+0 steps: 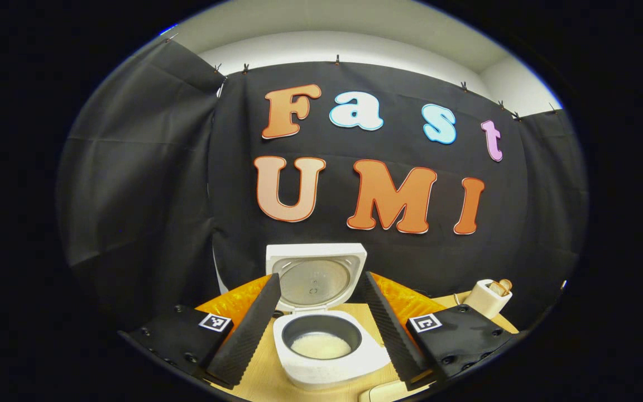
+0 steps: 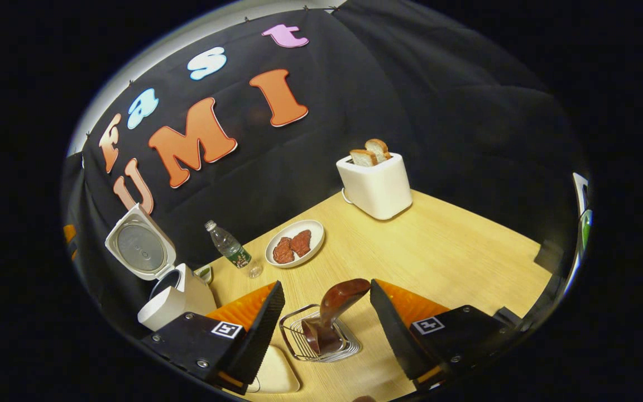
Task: Close the left gripper, press the button to open the rice cooker; take a wooden spoon from the chopstick holder with the right hand, scoop a spoonful of rice and pour it into the rice cooker, then put the wooden spoon back into the chopstick holder.
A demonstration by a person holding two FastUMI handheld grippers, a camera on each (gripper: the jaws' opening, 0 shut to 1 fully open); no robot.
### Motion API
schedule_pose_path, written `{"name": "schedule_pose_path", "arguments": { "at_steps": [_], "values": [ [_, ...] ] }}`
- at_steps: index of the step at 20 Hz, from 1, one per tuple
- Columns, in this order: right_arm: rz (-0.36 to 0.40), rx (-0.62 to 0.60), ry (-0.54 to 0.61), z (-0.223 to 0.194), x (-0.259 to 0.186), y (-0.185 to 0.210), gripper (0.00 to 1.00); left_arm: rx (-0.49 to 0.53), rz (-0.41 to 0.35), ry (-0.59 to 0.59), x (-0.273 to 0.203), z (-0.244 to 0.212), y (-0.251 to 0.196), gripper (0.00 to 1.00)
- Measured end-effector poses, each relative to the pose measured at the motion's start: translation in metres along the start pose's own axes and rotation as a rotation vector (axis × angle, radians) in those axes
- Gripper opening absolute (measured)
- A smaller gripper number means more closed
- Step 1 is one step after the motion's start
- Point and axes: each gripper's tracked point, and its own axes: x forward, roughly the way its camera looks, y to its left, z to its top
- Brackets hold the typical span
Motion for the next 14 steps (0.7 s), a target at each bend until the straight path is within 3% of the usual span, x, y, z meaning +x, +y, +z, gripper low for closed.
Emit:
{"name": "schedule_pose_path", "arguments": {
  "at_steps": [9, 14],
  "values": [
    [-0.077, -0.015, -0.034, 0.027, -0.019, -0.025, 0.95, 0.026, -0.009, -0.009, 0.133, 0.066, -0.020, 1.00],
    [-0.133, -0.015, -0.063, 0.040, -0.028, -0.039, 0.95, 0.051, 0.027, 0.067, 0.206, 0.051, -0.003, 1.00]
  ]
}}
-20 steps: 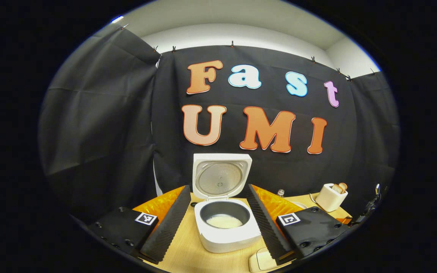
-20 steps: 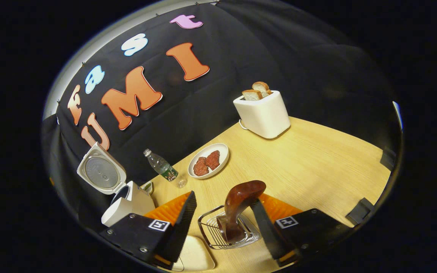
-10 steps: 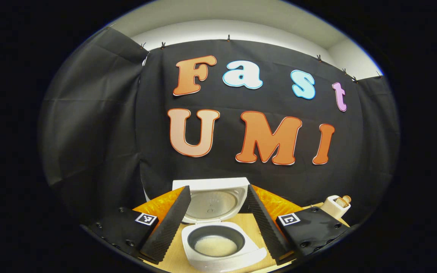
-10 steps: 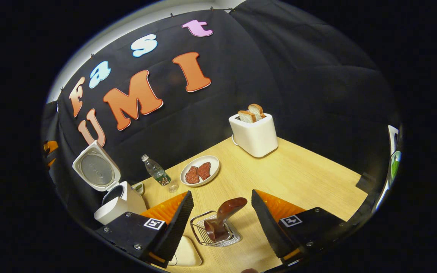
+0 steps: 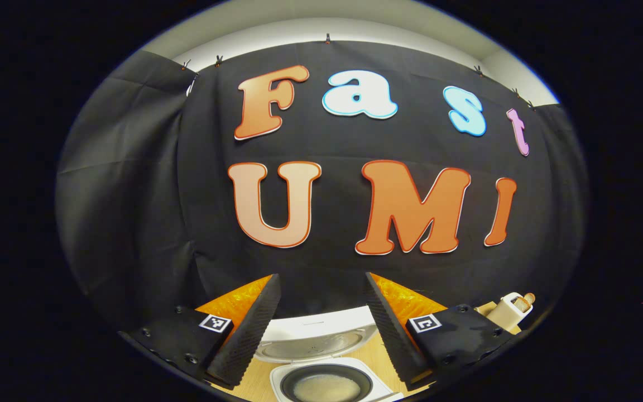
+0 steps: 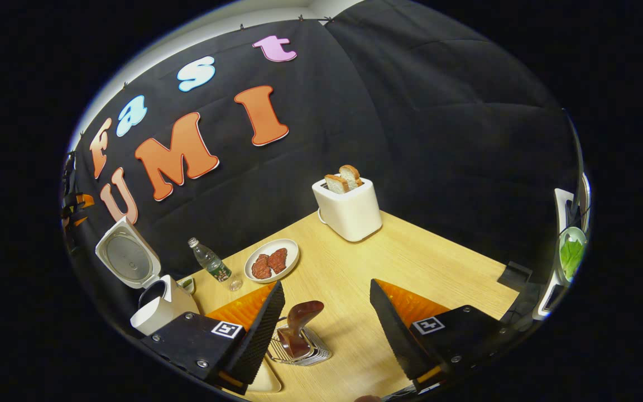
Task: Close the left gripper, press the button to open the rice cooker; take a wooden spoon from the chopstick holder with the right hand, scoop a spoonful of rice and pour it into the rice cooker, then put the wooden spoon back into the chopstick holder.
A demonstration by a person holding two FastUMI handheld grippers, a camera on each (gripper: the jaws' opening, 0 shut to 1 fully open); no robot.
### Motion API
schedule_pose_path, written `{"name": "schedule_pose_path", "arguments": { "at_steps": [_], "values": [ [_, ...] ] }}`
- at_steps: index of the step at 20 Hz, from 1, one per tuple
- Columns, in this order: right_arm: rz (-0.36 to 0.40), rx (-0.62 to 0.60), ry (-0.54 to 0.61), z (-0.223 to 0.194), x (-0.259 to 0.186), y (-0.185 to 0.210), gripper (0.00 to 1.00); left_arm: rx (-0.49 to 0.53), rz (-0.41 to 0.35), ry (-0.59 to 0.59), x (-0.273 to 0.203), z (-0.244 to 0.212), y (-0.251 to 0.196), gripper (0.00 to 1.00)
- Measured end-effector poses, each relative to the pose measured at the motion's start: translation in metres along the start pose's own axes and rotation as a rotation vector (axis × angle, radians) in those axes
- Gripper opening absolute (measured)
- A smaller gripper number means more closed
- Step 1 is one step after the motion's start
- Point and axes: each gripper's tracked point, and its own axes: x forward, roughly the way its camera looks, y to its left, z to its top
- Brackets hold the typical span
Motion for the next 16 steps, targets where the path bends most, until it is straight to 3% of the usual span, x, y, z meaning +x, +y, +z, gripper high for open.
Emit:
{"name": "schedule_pose_path", "arguments": {
  "at_steps": [9, 12, 14, 16],
  "values": [
    [-0.032, -0.009, -0.037, 0.025, -0.014, -0.003, 0.95, -0.010, 0.030, 0.169, 0.068, -0.064, 0.013, 1.00],
    [-0.029, -0.017, -0.036, 0.025, -0.018, -0.001, 0.95, -0.011, 0.032, 0.258, 0.067, -0.089, 0.014, 1.00],
    [-0.021, -0.024, -0.034, 0.025, -0.024, 0.002, 0.95, -0.057, 0.028, 0.242, 0.061, -0.087, 0.015, 1.00],
    [-0.007, -0.036, -0.044, 0.028, -0.029, 0.006, 0.95, -0.034, 0.007, 0.243, 0.046, -0.092, 0.014, 1.00]
  ]
}}
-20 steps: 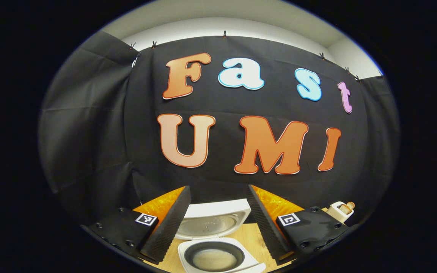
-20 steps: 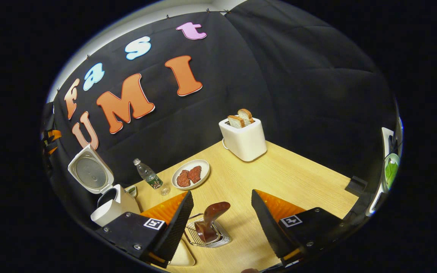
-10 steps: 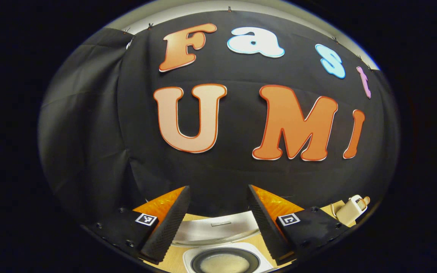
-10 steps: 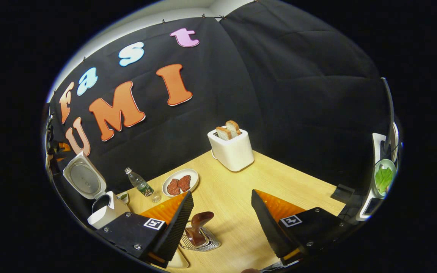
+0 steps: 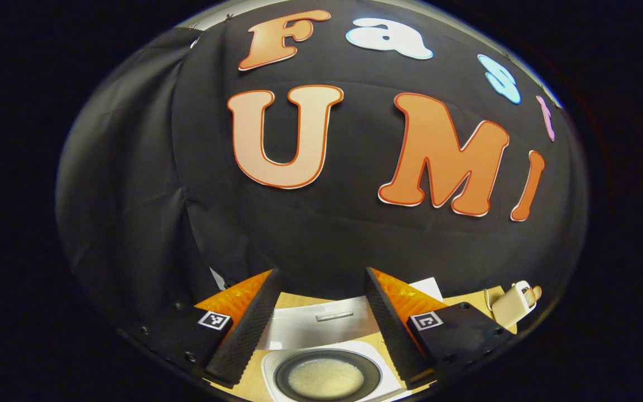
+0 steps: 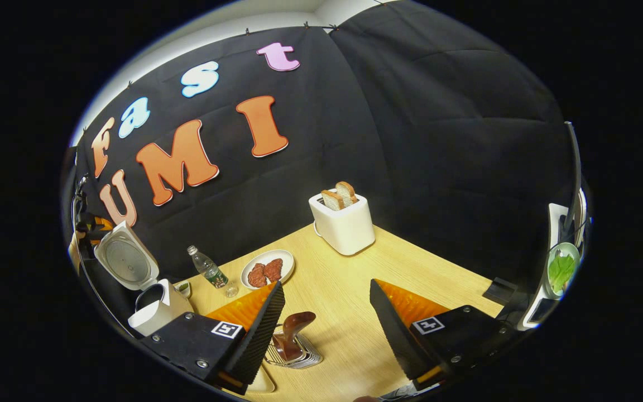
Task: Close the left gripper, press the button to open the rice cooker; take a wooden spoon from the chopstick holder with the right hand, scoop a spoonful of rice and pour it into the rice cooker, then put the wooden spoon back into the chopstick holder.
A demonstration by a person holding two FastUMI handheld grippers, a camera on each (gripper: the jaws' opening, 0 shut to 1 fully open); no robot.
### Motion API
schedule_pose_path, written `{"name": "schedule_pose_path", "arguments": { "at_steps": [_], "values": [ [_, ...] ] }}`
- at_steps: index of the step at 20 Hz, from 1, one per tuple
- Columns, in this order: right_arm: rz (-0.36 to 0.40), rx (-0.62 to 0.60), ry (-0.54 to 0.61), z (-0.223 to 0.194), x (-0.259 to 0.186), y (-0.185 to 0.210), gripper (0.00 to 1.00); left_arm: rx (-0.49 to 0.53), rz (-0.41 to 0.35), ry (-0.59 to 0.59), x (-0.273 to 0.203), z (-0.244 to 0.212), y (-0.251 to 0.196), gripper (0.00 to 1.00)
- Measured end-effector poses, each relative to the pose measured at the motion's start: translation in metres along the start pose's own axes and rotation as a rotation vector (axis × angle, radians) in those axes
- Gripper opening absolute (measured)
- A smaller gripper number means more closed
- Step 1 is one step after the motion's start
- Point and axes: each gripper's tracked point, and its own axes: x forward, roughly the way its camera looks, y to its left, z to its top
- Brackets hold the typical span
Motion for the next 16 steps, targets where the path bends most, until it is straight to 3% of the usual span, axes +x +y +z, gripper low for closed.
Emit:
{"name": "schedule_pose_path", "arguments": {
  "at_steps": [6, 14, 16],
  "values": [
    [0.026, -0.085, -0.046, 0.024, -0.012, 0.015, 0.95, -0.012, -0.079, 0.059, -0.050, -0.043, -0.019, 1.00],
    [0.073, -0.231, -0.161, 0.080, -0.041, 0.042, 0.95, -0.047, -0.104, 0.207, -0.096, -0.178, -0.031, 0.99],
    [0.099, -0.246, -0.179, 0.085, -0.045, 0.052, 0.95, -0.008, -0.094, 0.217, -0.097, -0.209, -0.033, 1.00]
  ]
}}
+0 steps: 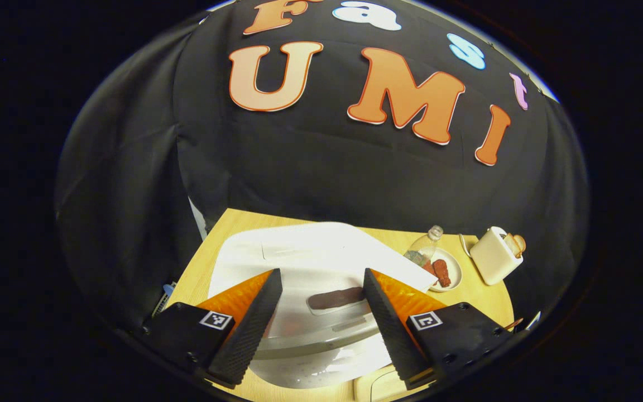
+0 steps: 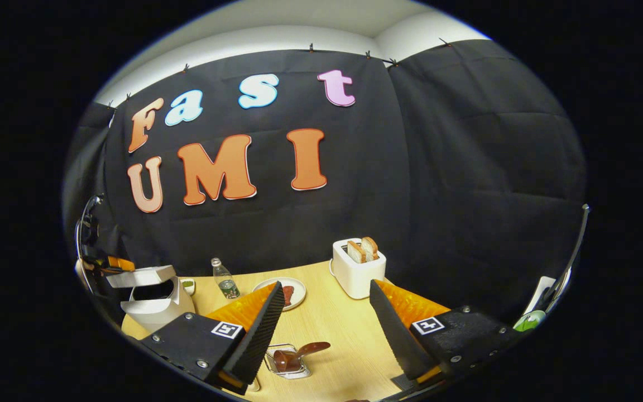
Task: Close the left gripper, press the button to open the rice cooker; take a wooden spoon from the chopstick holder with the right hand, scoop a spoonful of rice and pour it into the rice cooker, then put the wooden spoon back into the chopstick holder.
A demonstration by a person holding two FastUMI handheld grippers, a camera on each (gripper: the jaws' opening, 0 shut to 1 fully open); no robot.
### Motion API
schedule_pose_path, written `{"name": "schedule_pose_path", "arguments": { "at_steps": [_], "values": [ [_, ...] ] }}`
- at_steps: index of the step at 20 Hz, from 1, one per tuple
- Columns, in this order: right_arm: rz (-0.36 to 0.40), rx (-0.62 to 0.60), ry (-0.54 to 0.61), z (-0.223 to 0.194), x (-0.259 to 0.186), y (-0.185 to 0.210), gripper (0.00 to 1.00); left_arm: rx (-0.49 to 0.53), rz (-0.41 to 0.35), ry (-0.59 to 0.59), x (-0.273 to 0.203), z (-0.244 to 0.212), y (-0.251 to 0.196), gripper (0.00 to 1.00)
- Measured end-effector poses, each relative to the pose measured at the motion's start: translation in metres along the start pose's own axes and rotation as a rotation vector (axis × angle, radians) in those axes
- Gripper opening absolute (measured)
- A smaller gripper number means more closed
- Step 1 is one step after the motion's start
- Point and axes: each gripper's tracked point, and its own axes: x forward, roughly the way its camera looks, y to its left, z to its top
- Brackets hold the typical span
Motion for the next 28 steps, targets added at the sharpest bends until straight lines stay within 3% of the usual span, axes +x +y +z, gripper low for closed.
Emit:
{"name": "schedule_pose_path", "arguments": {
  "at_steps": [7, 12, 18, 21, 28],
  "values": [
    [0.039, -0.024, 0.041, -0.019, 0.003, 0.014, 0.95, 0.072, 0.061, 0.055, 0.022, -0.059, -0.003, 1.00],
    [0.033, -0.031, 0.064, -0.029, 0.006, 0.014, 0.95, 0.036, 0.042, 0.041, 0.027, -0.057, -0.001, 1.00],
    [0.021, 0.001, 0.062, -0.026, 0.003, 0.004, 0.95, 0.077, 0.036, 0.015, 0.013, -0.057, -0.001, 1.00],
    [0.030, 0.006, 0.077, -0.028, 0.002, 0.003, 0.95, 0.027, 0.030, -0.005, -0.011, -0.052, 0.008, 1.00],
    [0.090, -0.037, 0.021, 0.005, 0.004, 0.023, 0.95, 0.012, 0.052, -0.265, -0.131, 0.017, 0.036, 1.00]
  ]
}}
